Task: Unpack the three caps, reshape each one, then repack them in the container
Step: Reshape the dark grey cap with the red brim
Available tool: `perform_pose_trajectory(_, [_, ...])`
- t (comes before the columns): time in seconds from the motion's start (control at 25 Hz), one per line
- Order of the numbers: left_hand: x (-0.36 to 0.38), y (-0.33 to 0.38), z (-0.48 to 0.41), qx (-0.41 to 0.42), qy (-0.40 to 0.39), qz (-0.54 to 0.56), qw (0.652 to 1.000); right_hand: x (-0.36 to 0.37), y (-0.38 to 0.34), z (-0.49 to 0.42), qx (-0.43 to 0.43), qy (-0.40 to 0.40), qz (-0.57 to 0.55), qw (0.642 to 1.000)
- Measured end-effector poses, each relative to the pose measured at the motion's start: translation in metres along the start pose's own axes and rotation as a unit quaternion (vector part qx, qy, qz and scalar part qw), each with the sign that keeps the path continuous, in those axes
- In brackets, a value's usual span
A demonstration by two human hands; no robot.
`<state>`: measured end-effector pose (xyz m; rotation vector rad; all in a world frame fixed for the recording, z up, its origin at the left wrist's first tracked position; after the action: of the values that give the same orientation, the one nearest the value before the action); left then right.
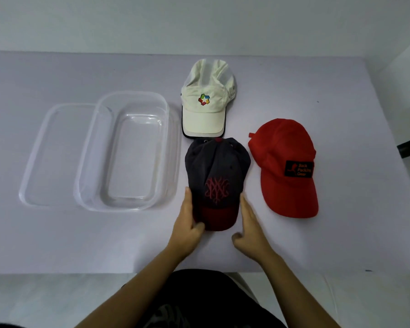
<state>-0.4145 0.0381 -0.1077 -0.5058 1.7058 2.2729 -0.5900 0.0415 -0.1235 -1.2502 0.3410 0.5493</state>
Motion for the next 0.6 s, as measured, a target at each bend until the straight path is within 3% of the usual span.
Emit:
perform_pose_trajectory(0.08, [0.008, -0.012, 0.005, 0.064, -0.042, -0.116, 0.990, 0.005, 0.001, -0.002, -0.038, 0.027, 0.052, 0.998])
perform_pose_trajectory(0.2, [0.013, -0.008, 0.003, 0.150, 0.014, -0.214, 0.965, 0.013, -0.012, 0.001, -0.049, 0.040, 0.139, 0.988])
perform_pose_trajectory(0.4, [0.003, 0.015, 0.003, 0.185, 0.031, -0.237, 0.953, -0.002, -0.037, 0.011, -0.098, 0.174, 0.167, 0.965])
perform_pose_trajectory(0.48, [0.000, 0.023, 0.013, 0.232, 0.037, -0.226, 0.945, -0.008, -0.038, 0.003, -0.080, 0.181, 0.158, 0.967])
perform_pose_trajectory(0.6, [-0.002, 0.036, 0.016, 0.234, 0.050, -0.228, 0.944, -0.013, -0.047, -0.008, -0.059, 0.166, 0.145, 0.974])
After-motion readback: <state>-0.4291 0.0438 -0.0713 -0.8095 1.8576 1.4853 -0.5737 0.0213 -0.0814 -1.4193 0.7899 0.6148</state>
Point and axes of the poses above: each hand's wrist, its own z-axis away from the middle knuckle, its own x-axis out of the palm, y = z × x, the point moved 5 cm from there along -z, towards the middle knuckle, and after that the axes turned 12 degrees about y, right-handed, at the moved point
